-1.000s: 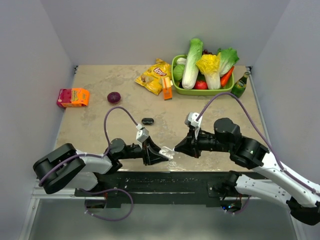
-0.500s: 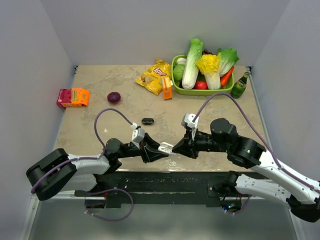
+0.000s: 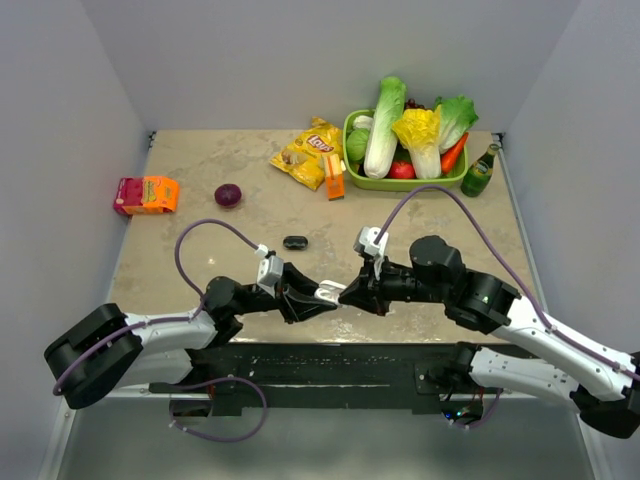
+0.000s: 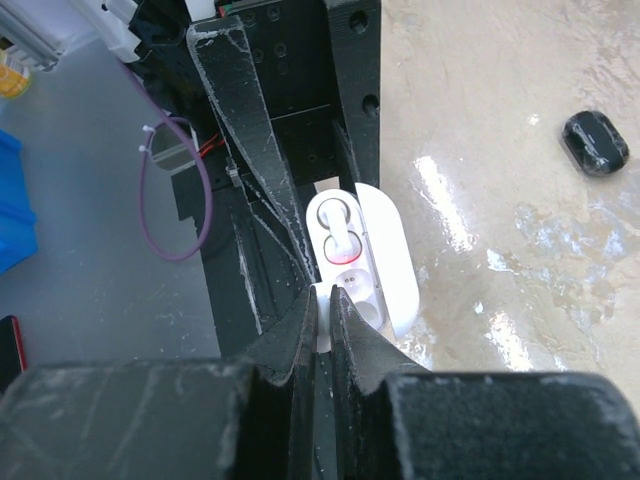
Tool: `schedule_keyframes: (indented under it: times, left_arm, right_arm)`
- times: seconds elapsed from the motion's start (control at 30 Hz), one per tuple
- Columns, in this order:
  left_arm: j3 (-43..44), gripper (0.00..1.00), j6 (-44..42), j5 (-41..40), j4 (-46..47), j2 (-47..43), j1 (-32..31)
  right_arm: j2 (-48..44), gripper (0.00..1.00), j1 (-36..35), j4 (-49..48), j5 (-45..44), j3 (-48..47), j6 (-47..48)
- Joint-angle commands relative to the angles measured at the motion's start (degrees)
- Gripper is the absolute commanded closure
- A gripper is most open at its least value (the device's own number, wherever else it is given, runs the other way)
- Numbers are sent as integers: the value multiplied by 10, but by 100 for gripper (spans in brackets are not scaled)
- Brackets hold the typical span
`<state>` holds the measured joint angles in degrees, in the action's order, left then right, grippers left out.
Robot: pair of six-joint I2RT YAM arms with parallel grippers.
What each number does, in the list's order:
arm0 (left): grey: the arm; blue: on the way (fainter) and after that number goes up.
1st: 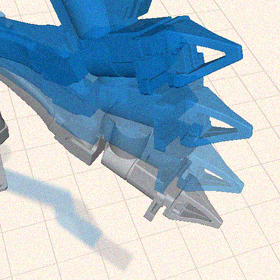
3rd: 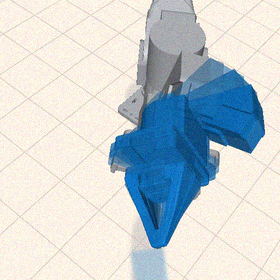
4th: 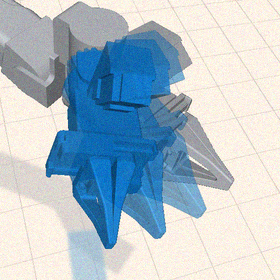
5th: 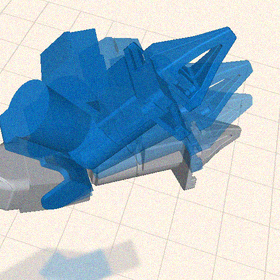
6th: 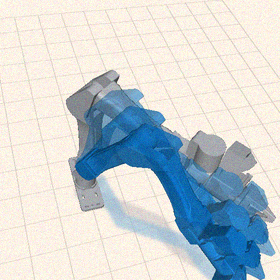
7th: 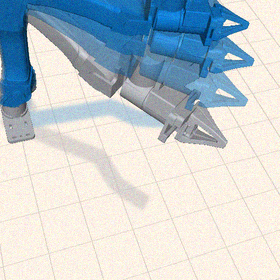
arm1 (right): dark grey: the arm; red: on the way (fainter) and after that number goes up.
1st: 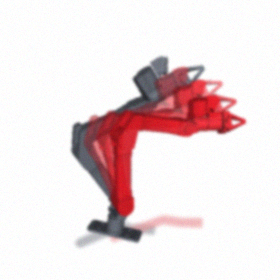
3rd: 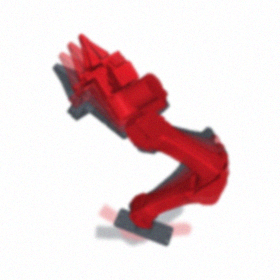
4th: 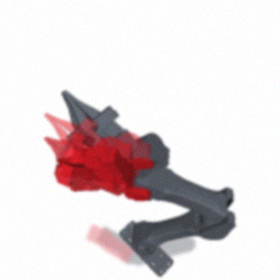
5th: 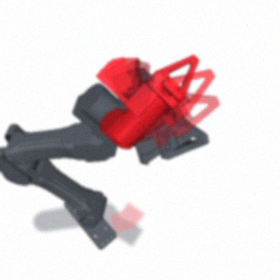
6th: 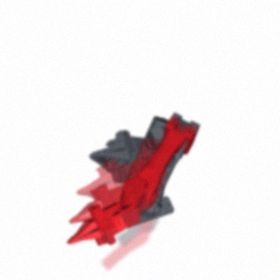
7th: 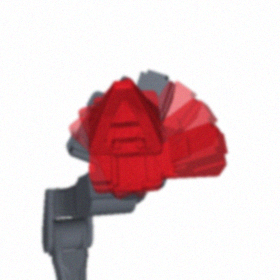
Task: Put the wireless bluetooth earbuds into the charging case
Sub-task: Place the earbud in the charging case.
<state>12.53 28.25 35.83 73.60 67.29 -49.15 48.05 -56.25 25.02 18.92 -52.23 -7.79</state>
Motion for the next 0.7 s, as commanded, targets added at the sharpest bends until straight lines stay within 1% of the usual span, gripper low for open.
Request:
schedule_keyframes:
  times: [0.0,0.23,0.67]
  left_arm:
    - [14,100,-16,8,298,-10,3]
    - [12,100,-13,8,302,-14,3]
    - [19,100,-7,6,305,-16,3]
  right_arm:
    - [-2,100,-3,-28,-29,-7,15]
    - [6,100,-2,-28,-42,-6,23]
    - [13,100,-4,-33,-33,1,22]
